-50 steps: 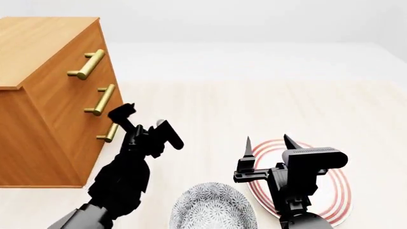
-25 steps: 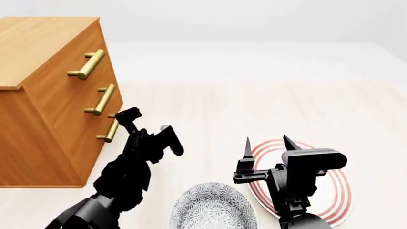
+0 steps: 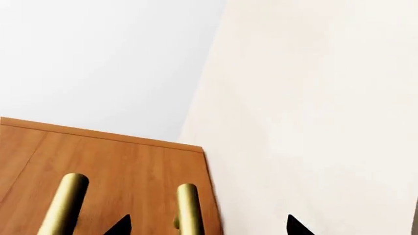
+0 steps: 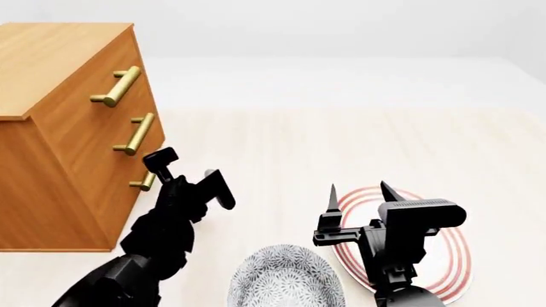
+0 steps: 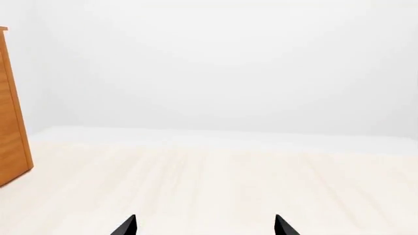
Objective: Open the bottom drawer of the cabinet.
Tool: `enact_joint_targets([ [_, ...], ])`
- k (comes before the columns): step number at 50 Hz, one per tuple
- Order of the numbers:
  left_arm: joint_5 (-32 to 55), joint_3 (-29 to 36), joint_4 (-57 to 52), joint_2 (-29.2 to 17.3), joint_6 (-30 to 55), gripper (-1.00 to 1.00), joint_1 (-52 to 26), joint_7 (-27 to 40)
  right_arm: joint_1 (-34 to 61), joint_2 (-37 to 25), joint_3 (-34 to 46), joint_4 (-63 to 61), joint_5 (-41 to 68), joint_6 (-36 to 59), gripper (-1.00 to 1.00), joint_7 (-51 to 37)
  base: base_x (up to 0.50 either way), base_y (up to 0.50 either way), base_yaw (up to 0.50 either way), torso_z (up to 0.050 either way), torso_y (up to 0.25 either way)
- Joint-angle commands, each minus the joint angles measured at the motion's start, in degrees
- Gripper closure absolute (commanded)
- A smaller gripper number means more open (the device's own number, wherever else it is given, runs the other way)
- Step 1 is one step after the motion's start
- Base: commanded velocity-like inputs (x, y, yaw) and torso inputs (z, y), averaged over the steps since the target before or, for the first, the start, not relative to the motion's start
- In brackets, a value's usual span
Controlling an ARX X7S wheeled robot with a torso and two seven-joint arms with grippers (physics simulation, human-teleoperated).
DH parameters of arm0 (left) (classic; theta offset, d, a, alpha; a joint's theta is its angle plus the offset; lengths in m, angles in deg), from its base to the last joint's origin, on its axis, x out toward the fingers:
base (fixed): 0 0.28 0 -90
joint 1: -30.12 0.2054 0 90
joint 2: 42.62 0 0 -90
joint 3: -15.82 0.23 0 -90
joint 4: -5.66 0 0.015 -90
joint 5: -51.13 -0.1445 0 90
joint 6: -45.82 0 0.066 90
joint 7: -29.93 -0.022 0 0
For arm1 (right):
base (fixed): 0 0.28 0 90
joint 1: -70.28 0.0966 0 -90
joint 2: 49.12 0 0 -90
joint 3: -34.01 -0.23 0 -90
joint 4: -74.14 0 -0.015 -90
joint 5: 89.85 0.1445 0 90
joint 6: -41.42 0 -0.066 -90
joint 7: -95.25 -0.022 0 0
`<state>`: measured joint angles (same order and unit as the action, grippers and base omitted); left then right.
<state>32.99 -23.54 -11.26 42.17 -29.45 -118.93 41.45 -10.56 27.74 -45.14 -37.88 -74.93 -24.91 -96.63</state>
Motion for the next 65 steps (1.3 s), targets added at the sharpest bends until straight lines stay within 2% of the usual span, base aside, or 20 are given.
enact_joint_targets([
  [1, 3.5, 2.7, 1.8, -0.3, 2.0, -1.0, -0.5, 1.3, 0.0, -0.2, 0.2, -0.1, 0.3, -0.1, -1.0, -0.3, 0.0, 0.0, 0.0, 0.0, 0.0],
  [18, 10.9, 7.1, 1.9, -0.9, 8.3, -1.0, -1.5, 2.8, -0.2, -0.5, 0.3, 0.0, 0.8, -0.6, -1.0, -0.7, 0.0, 0.0, 0.0, 0.0, 0.0],
  [37, 15.2, 10.7, 1.9, -1.3, 14.9, -1.0, -2.1, 3.7, -0.2, -1.0, 0.3, -0.6, 1.2, -0.6, -1.0, -1.3, 0.0, 0.0, 0.0, 0.0, 0.0],
  [65, 17.8, 11.6, 1.9, -1.5, 15.2, -1.0, -2.2, 3.5, -0.3, -1.4, 0.7, -0.1, 1.9, -1.4, -1.0, -1.9, 0.0, 0.0, 0.0, 0.0, 0.0],
])
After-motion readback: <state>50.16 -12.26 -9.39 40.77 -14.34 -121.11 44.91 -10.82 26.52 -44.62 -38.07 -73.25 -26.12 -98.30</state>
